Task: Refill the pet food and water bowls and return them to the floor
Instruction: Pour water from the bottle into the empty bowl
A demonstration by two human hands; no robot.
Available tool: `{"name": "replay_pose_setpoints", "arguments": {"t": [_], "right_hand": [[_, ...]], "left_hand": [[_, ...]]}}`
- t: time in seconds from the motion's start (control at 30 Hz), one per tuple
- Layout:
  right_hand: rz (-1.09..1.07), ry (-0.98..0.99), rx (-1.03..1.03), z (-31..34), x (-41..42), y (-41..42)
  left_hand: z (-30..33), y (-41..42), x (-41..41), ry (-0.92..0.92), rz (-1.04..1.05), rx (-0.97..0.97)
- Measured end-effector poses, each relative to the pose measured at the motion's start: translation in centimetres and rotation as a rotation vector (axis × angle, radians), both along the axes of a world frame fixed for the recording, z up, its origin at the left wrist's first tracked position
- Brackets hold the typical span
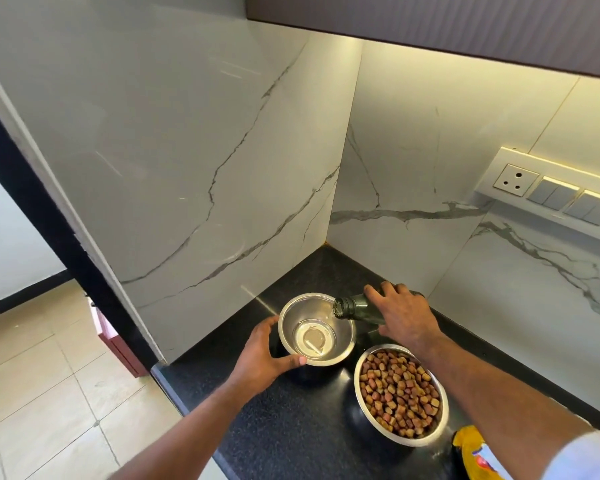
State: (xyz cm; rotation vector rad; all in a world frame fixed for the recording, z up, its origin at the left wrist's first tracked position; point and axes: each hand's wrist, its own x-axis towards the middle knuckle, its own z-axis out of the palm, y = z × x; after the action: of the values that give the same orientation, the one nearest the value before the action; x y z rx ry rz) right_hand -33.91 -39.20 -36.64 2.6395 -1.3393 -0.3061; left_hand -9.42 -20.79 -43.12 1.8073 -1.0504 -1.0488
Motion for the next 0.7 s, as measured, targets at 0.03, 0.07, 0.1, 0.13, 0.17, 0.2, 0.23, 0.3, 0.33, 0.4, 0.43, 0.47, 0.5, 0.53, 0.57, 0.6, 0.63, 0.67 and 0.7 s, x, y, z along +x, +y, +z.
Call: {"name": "replay_pose_setpoints", "arguments": {"t": [0.03,0.07,0.1,0.13,0.17,0.2,0.23,0.3,0.33,0.4,0.43,0.47,0.5,0.53,0.57,0.6,0.63,0.67,0.7], "right_hand": [[0.001,0.01,0.001,-0.04,-0.01,-0.05],[0.002,0.018,0.001,-0.09,-0.02,-0.09],[0.002,0.025,0.001,-0.13,-0.06,-0.13],[0.003,0.03,-0.002,-0.17,-0.12,-0.16],[0.006,0.035,-0.004,-0.2,-0.17,-0.2],[0.009,0.041,-0.007,-0.24,-0.21,-0.24],[0.011,0.047,-0.009,-0.25,-0.23,-0.28],[0.013,0.06,-0.017,-0.21,-0.28,-0.37],[0.013,0.064,-0.02,-0.19,-0.3,-0.42],[0.012,0.073,-0.023,-0.11,-0.28,-0.52],[0.012,0.078,-0.023,-0.06,-0.27,-0.58],[0.011,0.084,-0.025,-0.04,-0.26,-0.63],[0.01,0.09,-0.027,-0.03,-0.25,-0.68],[0.008,0.095,-0.029,-0.03,-0.26,-0.71],[0.006,0.099,-0.031,0.0,-0.27,-0.72],[0.005,0.101,-0.031,0.04,-0.29,-0.71],[0.005,0.102,-0.032,0.07,-0.32,-0.72],[0.007,0.106,-0.035,0.12,-0.35,-0.72],[0.007,0.11,-0.038,0.22,-0.35,-0.74]], "left_hand": [[-0.05,-0.08,0.01,0.0,-0.002,-0.001],[-0.14,-0.13,0.02,-0.001,-0.002,-0.002],[-0.23,-0.2,0.01,-0.001,-0.001,-0.002],[-0.34,-0.23,-0.04,-0.003,-0.002,-0.002],[-0.44,-0.25,-0.09,-0.008,-0.003,-0.002],[-0.54,-0.28,-0.12,-0.015,-0.005,-0.001],[-0.63,-0.31,-0.15,-0.02,-0.006,0.0],[-0.75,-0.34,-0.17,-0.018,-0.006,0.004],[-0.79,-0.35,-0.15,-0.014,-0.007,0.007],[-0.86,-0.39,-0.06,-0.007,-0.01,0.013],[-0.88,-0.43,0.01,-0.004,-0.01,0.013],[-0.87,-0.46,0.09,-0.001,-0.01,0.012],[-0.84,-0.51,0.18,0.003,-0.01,0.011],[-0.8,-0.56,0.26,0.006,-0.012,0.011],[-0.76,-0.63,0.33,0.007,-0.016,0.011],[-0.73,-0.69,0.38,0.005,-0.02,0.01],[-0.7,-0.72,0.43,0.004,-0.021,0.01],[-0.69,-0.75,0.45,0.003,-0.02,0.009],[-0.69,-0.74,0.47,0.002,-0.018,0.009]]}}
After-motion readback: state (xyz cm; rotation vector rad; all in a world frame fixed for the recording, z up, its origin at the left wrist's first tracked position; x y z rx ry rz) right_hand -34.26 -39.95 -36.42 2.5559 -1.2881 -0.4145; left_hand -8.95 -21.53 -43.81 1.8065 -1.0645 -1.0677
